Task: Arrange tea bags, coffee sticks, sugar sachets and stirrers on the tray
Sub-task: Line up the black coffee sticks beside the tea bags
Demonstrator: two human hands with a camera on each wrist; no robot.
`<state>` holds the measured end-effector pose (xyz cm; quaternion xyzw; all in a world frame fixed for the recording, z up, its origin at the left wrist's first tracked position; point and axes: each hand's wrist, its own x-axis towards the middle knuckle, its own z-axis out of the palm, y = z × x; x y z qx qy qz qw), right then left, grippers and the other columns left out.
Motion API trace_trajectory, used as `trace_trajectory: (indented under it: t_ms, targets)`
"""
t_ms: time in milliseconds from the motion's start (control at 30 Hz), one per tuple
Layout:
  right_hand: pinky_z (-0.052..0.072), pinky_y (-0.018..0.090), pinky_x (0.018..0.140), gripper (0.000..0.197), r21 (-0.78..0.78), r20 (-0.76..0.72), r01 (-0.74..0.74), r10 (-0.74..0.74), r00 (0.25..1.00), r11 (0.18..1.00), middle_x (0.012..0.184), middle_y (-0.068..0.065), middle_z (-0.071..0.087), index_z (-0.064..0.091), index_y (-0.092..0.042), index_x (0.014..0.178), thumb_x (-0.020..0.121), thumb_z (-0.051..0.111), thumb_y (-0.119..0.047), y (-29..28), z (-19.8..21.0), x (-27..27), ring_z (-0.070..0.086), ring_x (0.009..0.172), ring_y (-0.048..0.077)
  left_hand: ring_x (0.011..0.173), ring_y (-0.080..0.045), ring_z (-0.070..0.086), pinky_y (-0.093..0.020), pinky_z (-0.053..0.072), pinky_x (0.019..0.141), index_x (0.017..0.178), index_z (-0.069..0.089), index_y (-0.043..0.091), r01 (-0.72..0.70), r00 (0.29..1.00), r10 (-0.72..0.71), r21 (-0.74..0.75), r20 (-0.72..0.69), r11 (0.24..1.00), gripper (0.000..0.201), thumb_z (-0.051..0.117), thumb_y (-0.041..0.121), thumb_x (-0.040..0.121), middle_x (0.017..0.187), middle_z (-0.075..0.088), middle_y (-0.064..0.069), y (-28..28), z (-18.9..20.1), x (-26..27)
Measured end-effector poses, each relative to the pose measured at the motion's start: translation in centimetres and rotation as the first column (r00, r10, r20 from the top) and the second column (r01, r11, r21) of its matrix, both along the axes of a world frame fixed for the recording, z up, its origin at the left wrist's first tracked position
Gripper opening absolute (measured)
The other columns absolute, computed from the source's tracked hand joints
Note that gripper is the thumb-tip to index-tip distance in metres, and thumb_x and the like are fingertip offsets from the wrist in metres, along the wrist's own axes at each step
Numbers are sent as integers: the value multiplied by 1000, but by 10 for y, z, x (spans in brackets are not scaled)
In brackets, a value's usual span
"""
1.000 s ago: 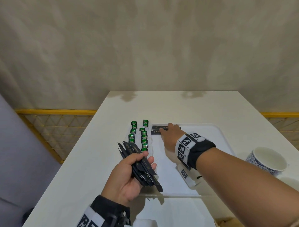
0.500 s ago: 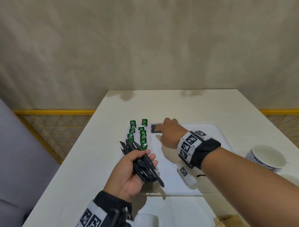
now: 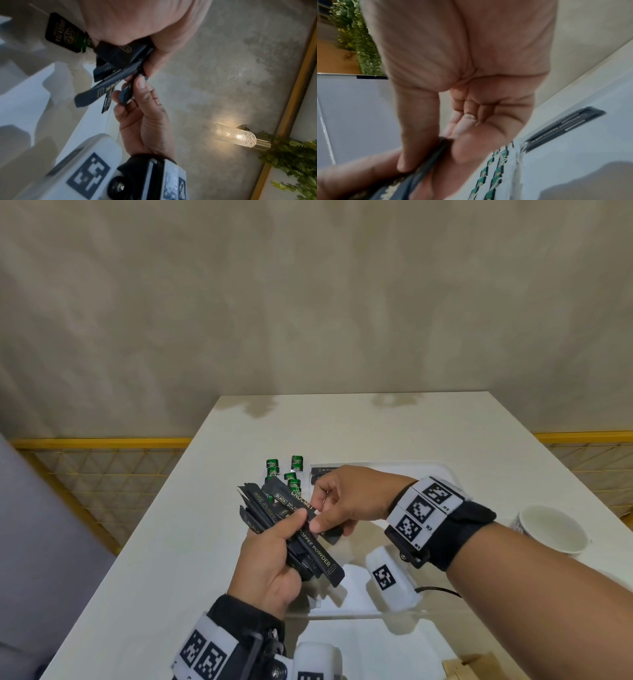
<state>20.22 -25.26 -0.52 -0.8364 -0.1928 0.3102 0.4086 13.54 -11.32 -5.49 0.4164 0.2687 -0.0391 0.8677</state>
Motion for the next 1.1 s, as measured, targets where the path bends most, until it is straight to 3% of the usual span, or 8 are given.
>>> trace_trajectory:
  t_ms: [67,133,300,467,600,733,933,1100]
  targets:
    - [52,23,58,23,9,61,33,-33,998,999,69,-2,66,60,-19,81,75,82,-20,-1,-1,0,63,63,13,70,-27,69,-38,60,60,119,60,1,-31,1000,31,-15,5,999,39,66,-4,81,95,69,-21,1,-1,-1]
    - [47,22,54,22,-12,137,73,-71,988,997,63,-7,62,60,-20,77,74,83,-21,-3,1,-1,57,57,9,71,-25,66,-33,61,63,121,57,-5,-51,999,52,-57,13,997,40,66,-4,82,89,66,-20,2,-1,-2]
    - [42,21,57,27,-88,309,14,14,951,996,63,-8,52,54,-22,69,73,77,-8,-2,6,-9,48,56,8,69,-22,63,-36,57,76,113,62,-1,-33,996,41,-95,74,995,48,73,9,68,86,65,-15,1,3,-6]
    - [34,20,54,20,-266,529,-79,214,821,961,65,-11,48,50,-19,75,75,67,-8,4,8,-19,43,58,2,65,-21,62,-32,56,69,108,63,1,-31,992,45,-118,116,992,40,72,7,70,86,66,-16,1,5,-6]
    - [38,14,56,24,-143,413,-69,123,902,987,67,-14,53,55,-25,82,77,74,-11,-1,9,-15,47,55,-1,58,-19,64,-28,56,55,117,60,1,-77,991,85,-83,102,994,35,64,-5,82,83,67,-17,3,1,-5]
    - [49,23,69,25,21,235,11,-16,972,1000,78,-7,64,58,-28,85,81,76,-12,-6,3,-4,58,67,5,58,-18,66,-29,58,60,121,59,0,-89,990,97,-81,97,993,41,65,-5,81,88,67,-18,3,0,-8]
    - [36,14,54,15,-270,351,272,-169,921,924,72,-14,55,61,-22,84,84,70,-11,-28,-10,21,51,66,2,62,-22,64,-33,57,67,126,54,0,-86,993,96,-120,73,989,46,66,-2,82,84,64,-17,9,0,-11]
    - [42,22,71,16,-460,408,312,-114,906,831,90,-8,56,67,-18,98,84,68,-11,-29,-29,28,53,86,13,66,-23,62,-35,54,74,126,54,-2,-55,996,62,-102,66,993,46,66,-2,82,85,63,-17,11,2,-13]
